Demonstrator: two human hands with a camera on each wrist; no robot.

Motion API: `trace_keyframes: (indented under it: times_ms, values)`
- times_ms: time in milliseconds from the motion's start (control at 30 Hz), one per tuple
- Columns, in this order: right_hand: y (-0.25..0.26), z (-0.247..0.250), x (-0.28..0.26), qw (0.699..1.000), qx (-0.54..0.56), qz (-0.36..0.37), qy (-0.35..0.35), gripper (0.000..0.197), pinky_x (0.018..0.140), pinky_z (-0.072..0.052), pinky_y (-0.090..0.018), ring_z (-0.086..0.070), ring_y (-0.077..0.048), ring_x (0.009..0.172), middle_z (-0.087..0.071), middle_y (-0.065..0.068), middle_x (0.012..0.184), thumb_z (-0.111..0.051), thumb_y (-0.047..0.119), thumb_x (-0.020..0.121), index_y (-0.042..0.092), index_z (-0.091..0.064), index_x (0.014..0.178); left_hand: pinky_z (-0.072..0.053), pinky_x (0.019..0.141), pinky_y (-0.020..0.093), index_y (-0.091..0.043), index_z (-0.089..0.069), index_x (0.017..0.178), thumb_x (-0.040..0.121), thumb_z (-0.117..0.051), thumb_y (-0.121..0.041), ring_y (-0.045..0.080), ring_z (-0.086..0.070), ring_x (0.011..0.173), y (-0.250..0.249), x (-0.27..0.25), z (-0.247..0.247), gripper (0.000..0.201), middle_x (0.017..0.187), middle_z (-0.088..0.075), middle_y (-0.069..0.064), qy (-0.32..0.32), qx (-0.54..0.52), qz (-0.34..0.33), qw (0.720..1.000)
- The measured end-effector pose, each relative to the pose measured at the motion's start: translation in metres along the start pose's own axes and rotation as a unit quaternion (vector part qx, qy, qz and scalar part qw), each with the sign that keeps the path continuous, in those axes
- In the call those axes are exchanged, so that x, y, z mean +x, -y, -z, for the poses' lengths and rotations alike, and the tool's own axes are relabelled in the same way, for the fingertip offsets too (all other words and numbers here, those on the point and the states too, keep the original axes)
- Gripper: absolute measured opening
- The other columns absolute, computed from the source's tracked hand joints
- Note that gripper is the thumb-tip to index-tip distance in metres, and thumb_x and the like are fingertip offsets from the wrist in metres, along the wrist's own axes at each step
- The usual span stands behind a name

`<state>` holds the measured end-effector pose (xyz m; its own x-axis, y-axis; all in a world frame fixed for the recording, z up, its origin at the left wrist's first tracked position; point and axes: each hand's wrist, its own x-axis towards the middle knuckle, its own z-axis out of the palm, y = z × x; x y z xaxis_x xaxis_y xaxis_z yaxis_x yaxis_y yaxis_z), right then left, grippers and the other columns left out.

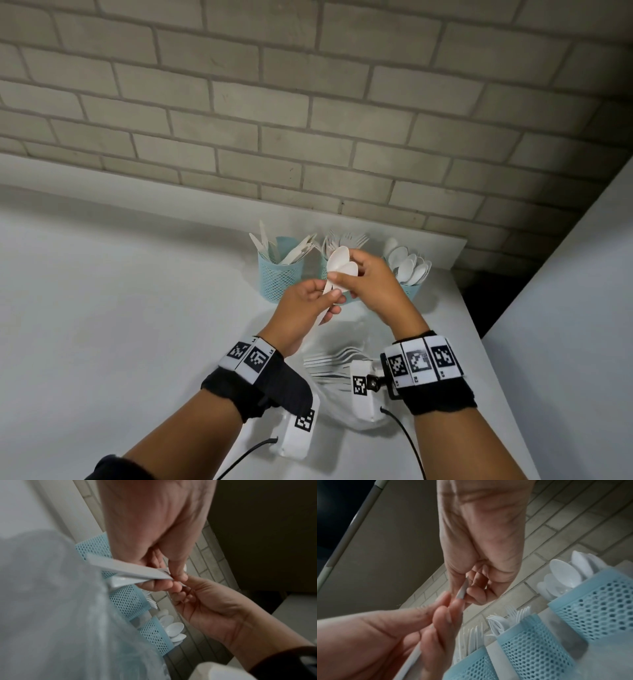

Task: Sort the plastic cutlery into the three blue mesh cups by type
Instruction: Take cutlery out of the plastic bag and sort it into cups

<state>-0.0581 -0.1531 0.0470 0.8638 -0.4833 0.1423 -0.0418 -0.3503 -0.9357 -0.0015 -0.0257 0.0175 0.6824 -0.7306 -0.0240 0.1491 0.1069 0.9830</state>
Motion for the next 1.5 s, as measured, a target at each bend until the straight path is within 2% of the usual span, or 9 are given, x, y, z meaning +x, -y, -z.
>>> trace_keyframes:
  times_ms: [233, 433, 533, 633, 767, 867, 1100, 1267, 1500]
  values:
    - [-0.007, 0.012, -0.005, 0.999, -0.025, 0.017, -0.042, 0.042, 0.052, -0.044, -0.008, -0.056, -0.006, 0.077, -0.060, 0.001, 0.100, -0.063, 0.010, 0.087, 0.021, -0.052, 0.126, -0.044, 0.055, 0.012, -0.009, -0.063, 0.106, 0.096, -0.050, -0.019, 0.000, -0.055, 0.056, 0.006, -0.002, -0.004, 0.019, 0.081, -0.066, -0.001, 0.041, 0.046, 0.042, 0.997]
    - [0.001, 0.057, -0.002, 0.955, -0.088, 0.029, -0.281, 0.007, 0.045, -0.043, -0.013, -0.057, -0.010, 0.058, -0.059, -0.007, 0.087, -0.050, 0.015, 0.095, 0.021, -0.051, 0.097, -0.048, 0.060, 0.012, -0.006, -0.064, 0.098, 0.096, -0.050, -0.015, 0.000, -0.056, 0.055, 0.018, 0.002, -0.002, 0.017, 0.077, -0.065, 0.000, 0.079, 0.154, 0.090, 0.981]
    - [0.011, 0.076, -0.008, 0.906, -0.135, 0.069, -0.395, 0.016, 0.053, -0.037, -0.001, -0.053, -0.015, 0.076, -0.056, -0.002, 0.092, -0.045, 0.021, 0.098, 0.011, -0.053, 0.107, -0.046, 0.076, 0.020, -0.008, -0.069, 0.095, 0.092, -0.055, -0.015, 0.009, -0.058, 0.073, 0.027, 0.006, 0.004, 0.017, 0.088, -0.067, 0.003, 0.124, 0.367, 0.077, 0.919]
    - [0.008, 0.082, -0.005, 0.876, -0.184, 0.090, -0.437, 0.024, 0.061, -0.040, -0.015, -0.056, -0.016, 0.081, -0.061, -0.005, 0.098, -0.041, 0.029, 0.099, 0.012, -0.052, 0.111, -0.045, 0.085, 0.024, -0.016, -0.065, 0.075, 0.090, -0.049, -0.012, 0.019, -0.057, 0.087, 0.032, 0.003, 0.002, 0.023, 0.084, -0.063, 0.002, 0.173, 0.544, 0.042, 0.820]
    - [-0.012, 0.074, 0.002, 0.853, -0.270, 0.115, -0.432, 0.035, 0.066, -0.036, -0.024, -0.061, -0.027, 0.086, -0.065, -0.014, 0.099, -0.040, 0.035, 0.098, 0.007, -0.056, 0.111, -0.039, 0.101, 0.028, -0.006, -0.061, 0.119, 0.093, -0.051, -0.018, 0.025, -0.051, 0.119, 0.041, 0.002, 0.000, 0.030, 0.126, -0.056, 0.010, 0.187, 0.624, 0.048, 0.757]
    - [-0.022, 0.067, 0.006, 0.838, -0.317, 0.150, -0.418, 0.043, 0.065, -0.040, -0.028, -0.062, -0.033, 0.083, -0.067, -0.017, 0.092, -0.038, 0.037, 0.093, 0.003, -0.061, 0.105, -0.040, 0.101, 0.033, -0.006, -0.057, 0.122, 0.092, -0.052, -0.020, 0.028, -0.050, 0.118, 0.044, 0.001, 0.000, 0.034, 0.128, -0.052, 0.013, 0.195, 0.655, 0.044, 0.729]
    - [-0.053, 0.059, 0.013, 0.817, -0.435, 0.132, -0.356, 0.025, 0.061, -0.045, -0.032, -0.059, -0.033, 0.070, -0.067, -0.012, 0.077, -0.046, 0.024, 0.088, 0.008, -0.066, 0.090, -0.038, 0.103, 0.034, -0.011, -0.047, 0.129, 0.091, -0.055, -0.025, 0.025, -0.047, 0.122, 0.051, 0.005, 0.003, 0.041, 0.132, -0.051, 0.008, 0.202, 0.642, 0.054, 0.738]
    - [-0.063, 0.055, 0.011, 0.814, -0.488, 0.061, -0.309, 0.022, 0.077, -0.044, -0.039, -0.054, -0.038, 0.092, -0.060, -0.019, 0.101, -0.053, 0.024, 0.089, 0.010, -0.070, 0.091, -0.038, 0.104, 0.034, -0.011, -0.043, 0.132, 0.090, -0.057, -0.034, 0.024, -0.047, 0.124, 0.052, 0.007, 0.002, 0.050, 0.134, -0.050, 0.008, 0.204, 0.637, 0.062, 0.740]
    - [-0.036, 0.052, -0.001, 0.834, -0.493, -0.066, -0.240, 0.044, 0.102, -0.024, -0.042, -0.024, -0.034, 0.129, -0.028, -0.014, 0.145, -0.052, 0.028, 0.092, 0.024, -0.045, 0.135, -0.037, 0.104, 0.039, -0.015, -0.040, 0.133, 0.085, -0.061, -0.045, 0.028, -0.044, 0.123, 0.052, 0.002, -0.001, 0.060, 0.133, -0.045, 0.009, 0.219, 0.648, 0.067, 0.727]
